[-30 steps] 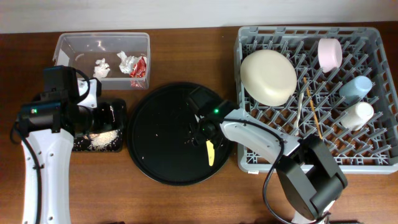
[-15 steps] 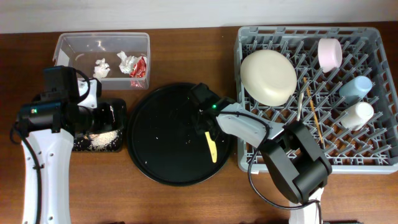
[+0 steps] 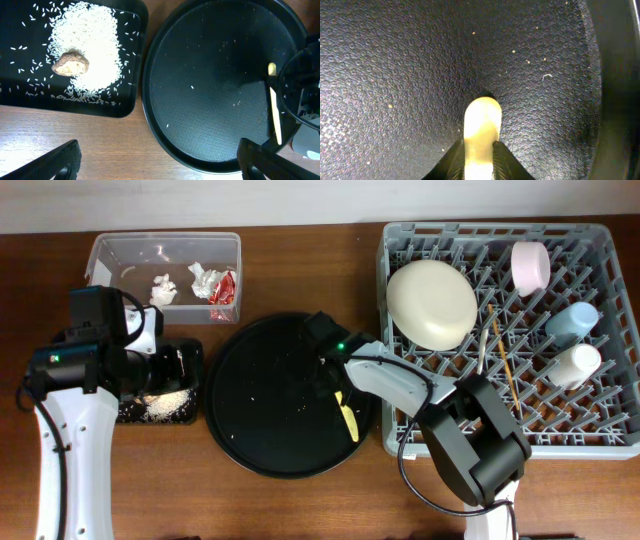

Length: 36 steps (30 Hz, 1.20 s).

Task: Sort waste into correct bins and load items into the dishwasher rack
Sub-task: 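Return right gripper to round tray and grasp the yellow knife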

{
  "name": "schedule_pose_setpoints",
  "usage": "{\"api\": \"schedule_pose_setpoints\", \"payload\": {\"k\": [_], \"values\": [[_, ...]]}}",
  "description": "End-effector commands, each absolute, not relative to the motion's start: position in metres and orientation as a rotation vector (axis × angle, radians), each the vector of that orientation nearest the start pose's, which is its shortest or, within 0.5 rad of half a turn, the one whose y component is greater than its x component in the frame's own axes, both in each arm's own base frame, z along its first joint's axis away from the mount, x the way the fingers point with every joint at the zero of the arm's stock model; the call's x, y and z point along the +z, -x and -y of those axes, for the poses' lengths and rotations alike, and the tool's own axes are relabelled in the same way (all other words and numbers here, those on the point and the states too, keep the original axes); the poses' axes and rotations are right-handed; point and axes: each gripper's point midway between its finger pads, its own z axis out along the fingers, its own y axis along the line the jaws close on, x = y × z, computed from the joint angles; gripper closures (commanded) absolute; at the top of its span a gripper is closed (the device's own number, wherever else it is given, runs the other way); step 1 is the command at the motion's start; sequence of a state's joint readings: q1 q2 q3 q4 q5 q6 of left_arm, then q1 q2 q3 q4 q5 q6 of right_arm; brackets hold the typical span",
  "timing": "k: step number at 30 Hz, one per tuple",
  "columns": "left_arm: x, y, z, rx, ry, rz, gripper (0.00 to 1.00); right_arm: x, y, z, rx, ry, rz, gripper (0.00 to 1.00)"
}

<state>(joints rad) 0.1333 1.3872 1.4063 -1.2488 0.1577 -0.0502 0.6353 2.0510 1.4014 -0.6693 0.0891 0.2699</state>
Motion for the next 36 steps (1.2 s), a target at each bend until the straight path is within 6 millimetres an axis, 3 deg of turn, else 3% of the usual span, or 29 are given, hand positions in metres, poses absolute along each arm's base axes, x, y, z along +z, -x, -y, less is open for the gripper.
{"api": "schedule_pose_setpoints", "payload": {"k": [1, 6, 8, 11, 13, 15, 17, 19, 21, 23, 27, 31, 36], "values": [[0.209, -0.297, -0.012, -0.216, 0.235, -2.774, 0.01, 0.015, -0.361, -0.25, 0.038, 0.512, -2.845, 0.78], [0.209, -0.297, -0.012, -0.216, 0.236, -2.774, 0.01, 0.017, -0.358, -0.249, 0.029, 0.515, -2.856, 0.78], [0.209, -0.296, -0.012, -0.216, 0.236, -2.775, 0.0, 0.017, -0.357, -0.248, 0.026, 0.516, -2.861, 0.55], [0.209, -0.296, -0.012, -0.216, 0.236, -2.775, 0.01, 0.005, -0.336, -0.245, 0.107, 0.529, -2.978, 0.53], [0.209, -0.297, -0.012, -0.216, 0.235, -2.771, 0.01, 0.007, -0.336, -0.236, 0.111, 0.566, -3.005, 0.48], [0.209, -0.297, -0.012, -0.216, 0.235, -2.771, 0.01, 0.039, -0.34, -0.235, 0.093, 0.573, -3.031, 0.47], [0.209, -0.297, -0.012, -0.216, 0.235, -2.771, 0.01, 0.09, -0.355, -0.24, 0.113, 0.558, -3.001, 0.43], [0.209, -0.297, -0.012, -0.216, 0.235, -2.772, 0.01, 0.139, -0.369, -0.233, 0.254, 0.504, -2.991, 0.41], [0.209, -0.297, -0.012, -0.216, 0.235, -2.772, 0.01, 0.131, -0.365, -0.225, 0.253, 0.498, -3.044, 0.39], [0.209, -0.297, -0.012, -0.216, 0.236, -2.772, 0.01, 0.102, -0.369, -0.223, 0.119, 0.543, -3.072, 0.32], [0.209, -0.297, -0.012, -0.216, 0.236, -2.772, 0.01, 0.053, -0.37, -0.229, 0.078, 0.558, -3.154, 0.33], [0.209, -0.297, -0.012, -0.216, 0.236, -2.772, 0.01, 0.028, -0.377, -0.242, 0.094, 0.58, -3.12, 0.33], [0.209, -0.297, -0.012, -0.216, 0.235, -2.771, 0.01, -0.014, -0.36, -0.235, 0.077, 0.594, -3.147, 0.38]]}}
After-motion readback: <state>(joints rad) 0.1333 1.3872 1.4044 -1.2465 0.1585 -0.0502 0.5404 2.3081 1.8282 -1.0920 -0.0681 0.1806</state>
